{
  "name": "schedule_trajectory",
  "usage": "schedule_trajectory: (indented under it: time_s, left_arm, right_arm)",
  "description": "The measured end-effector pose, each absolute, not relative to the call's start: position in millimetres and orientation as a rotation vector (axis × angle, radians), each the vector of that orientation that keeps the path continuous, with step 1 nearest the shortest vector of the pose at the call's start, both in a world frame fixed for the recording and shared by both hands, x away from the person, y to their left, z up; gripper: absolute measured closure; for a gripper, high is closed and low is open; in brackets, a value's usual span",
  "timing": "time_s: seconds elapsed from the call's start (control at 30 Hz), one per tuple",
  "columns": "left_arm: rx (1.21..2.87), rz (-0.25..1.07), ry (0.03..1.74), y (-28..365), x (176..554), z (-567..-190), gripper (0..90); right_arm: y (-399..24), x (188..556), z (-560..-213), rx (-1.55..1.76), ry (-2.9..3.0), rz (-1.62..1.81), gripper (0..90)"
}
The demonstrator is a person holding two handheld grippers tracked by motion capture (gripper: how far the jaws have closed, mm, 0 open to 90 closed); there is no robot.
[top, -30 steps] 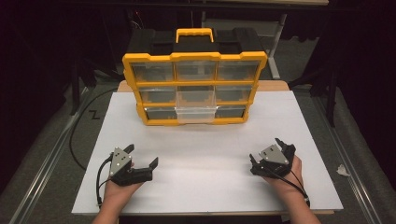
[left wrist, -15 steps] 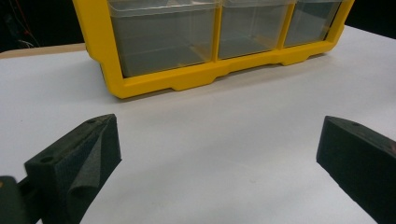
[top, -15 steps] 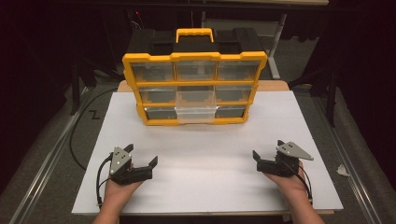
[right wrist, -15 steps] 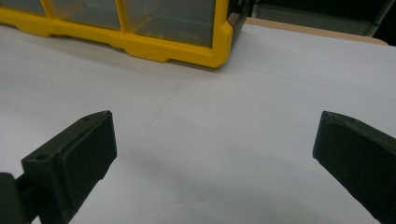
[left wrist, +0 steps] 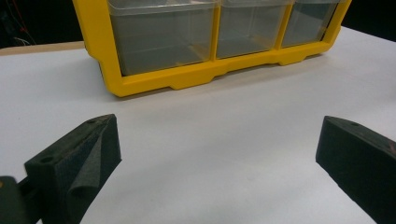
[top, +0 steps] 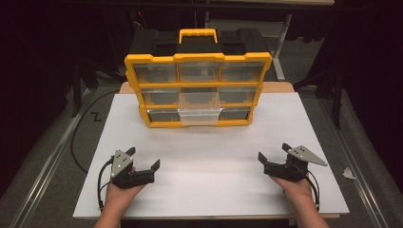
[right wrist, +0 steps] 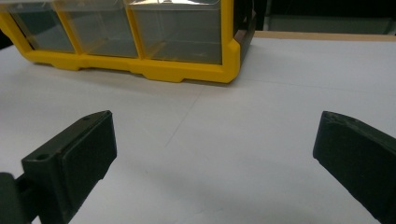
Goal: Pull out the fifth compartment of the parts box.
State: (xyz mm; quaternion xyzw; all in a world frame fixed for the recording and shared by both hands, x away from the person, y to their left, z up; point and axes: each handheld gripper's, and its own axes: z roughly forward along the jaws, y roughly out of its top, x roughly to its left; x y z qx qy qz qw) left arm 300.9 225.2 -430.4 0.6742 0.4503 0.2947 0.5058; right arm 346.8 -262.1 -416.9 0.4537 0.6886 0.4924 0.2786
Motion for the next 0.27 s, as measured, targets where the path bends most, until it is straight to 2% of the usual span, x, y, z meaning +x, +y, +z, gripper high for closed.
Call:
schedule_trajectory:
  time_s: [0.27]
  left_arm:
    - [1.627, 0.712, 1.079, 226.7, 299.0, -429.3, 0.6]
  right_arm:
    - [-258.8, 345.7, -416.5, 1.194, 1.85, 1.286, 0.8]
